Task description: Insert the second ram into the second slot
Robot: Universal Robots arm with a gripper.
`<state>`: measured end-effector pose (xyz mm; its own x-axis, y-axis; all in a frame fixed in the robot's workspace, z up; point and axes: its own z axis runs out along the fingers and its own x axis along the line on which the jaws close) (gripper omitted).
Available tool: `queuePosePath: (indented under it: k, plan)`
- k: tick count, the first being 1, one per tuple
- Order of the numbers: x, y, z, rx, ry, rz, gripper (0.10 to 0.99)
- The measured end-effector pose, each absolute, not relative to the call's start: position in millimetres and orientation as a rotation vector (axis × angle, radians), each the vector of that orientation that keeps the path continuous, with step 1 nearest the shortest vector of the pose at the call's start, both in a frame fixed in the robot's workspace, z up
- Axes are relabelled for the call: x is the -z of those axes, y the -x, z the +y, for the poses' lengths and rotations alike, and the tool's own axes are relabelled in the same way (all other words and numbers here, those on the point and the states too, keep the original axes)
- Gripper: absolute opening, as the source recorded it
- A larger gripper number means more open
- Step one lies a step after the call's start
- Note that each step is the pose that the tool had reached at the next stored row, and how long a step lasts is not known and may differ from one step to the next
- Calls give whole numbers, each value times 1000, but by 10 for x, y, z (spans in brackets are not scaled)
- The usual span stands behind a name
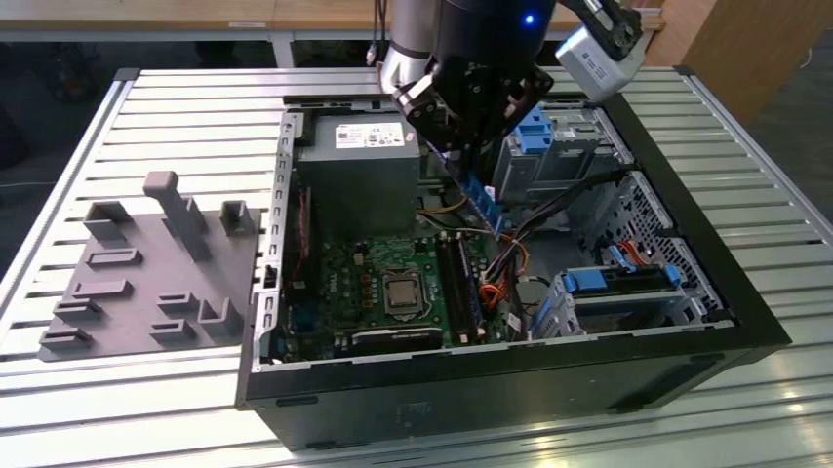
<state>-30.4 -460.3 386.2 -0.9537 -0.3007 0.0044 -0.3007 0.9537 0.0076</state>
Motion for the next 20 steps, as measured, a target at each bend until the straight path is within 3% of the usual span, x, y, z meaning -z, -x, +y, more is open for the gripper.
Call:
queuePosePath:
  k: [20]
  plan:
    - [-3860,301,-4603,-23,-184,-3128,137]
